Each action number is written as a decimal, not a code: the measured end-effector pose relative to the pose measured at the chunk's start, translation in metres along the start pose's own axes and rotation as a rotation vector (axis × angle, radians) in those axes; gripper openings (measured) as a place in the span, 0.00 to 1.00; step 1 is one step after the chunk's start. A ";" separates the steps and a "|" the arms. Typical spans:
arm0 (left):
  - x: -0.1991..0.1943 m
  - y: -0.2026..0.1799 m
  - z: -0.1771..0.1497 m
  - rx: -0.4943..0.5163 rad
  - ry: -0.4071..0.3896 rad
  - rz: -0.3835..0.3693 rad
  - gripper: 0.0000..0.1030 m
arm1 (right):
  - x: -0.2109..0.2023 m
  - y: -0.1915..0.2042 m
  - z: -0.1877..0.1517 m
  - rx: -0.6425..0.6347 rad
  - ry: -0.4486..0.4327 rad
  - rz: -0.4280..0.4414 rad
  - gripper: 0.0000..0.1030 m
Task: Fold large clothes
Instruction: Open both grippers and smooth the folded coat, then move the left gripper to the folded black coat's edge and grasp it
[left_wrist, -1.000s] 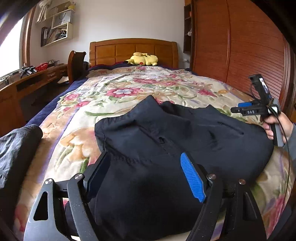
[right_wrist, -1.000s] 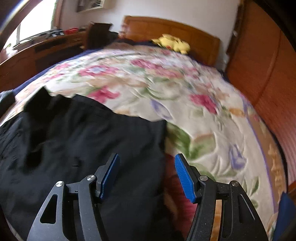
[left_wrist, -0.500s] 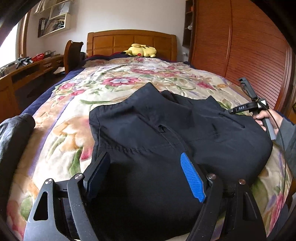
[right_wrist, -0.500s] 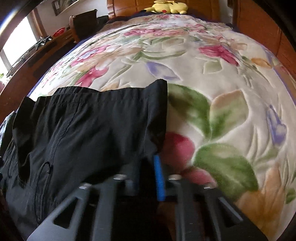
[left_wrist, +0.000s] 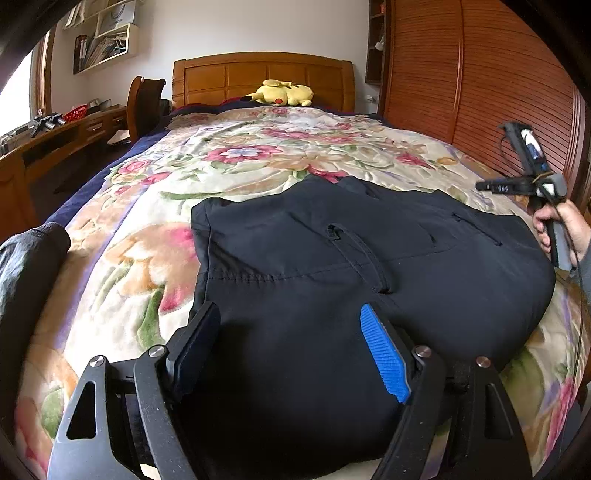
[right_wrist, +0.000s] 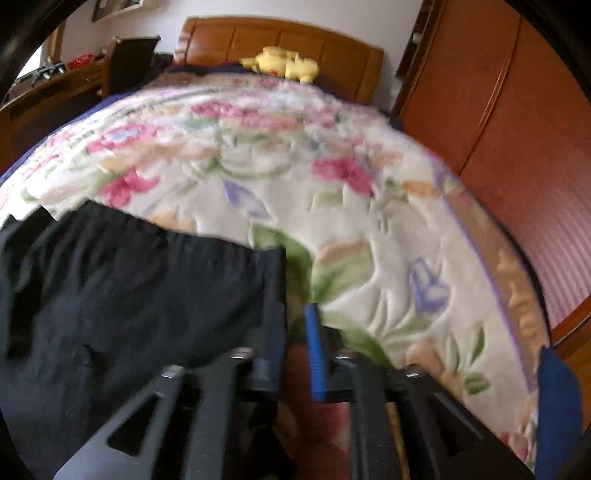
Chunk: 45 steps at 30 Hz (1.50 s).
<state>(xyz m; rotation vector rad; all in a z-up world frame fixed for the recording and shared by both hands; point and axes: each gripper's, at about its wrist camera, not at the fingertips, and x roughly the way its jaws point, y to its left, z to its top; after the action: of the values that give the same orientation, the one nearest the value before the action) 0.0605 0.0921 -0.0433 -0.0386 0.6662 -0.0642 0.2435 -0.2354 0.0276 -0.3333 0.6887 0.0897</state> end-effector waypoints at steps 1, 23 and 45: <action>0.000 0.000 0.000 0.000 0.000 0.000 0.77 | -0.013 0.006 -0.002 -0.002 -0.028 0.018 0.50; -0.002 0.000 -0.006 0.017 0.001 0.014 0.77 | -0.035 0.180 -0.073 -0.236 0.022 0.401 0.57; -0.006 0.000 -0.004 0.027 -0.006 0.028 0.77 | -0.087 0.166 -0.130 -0.129 -0.045 0.430 0.58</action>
<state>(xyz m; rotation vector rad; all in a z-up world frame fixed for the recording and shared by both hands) 0.0536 0.0930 -0.0424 -0.0037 0.6596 -0.0459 0.0655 -0.1192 -0.0562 -0.3009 0.7031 0.5512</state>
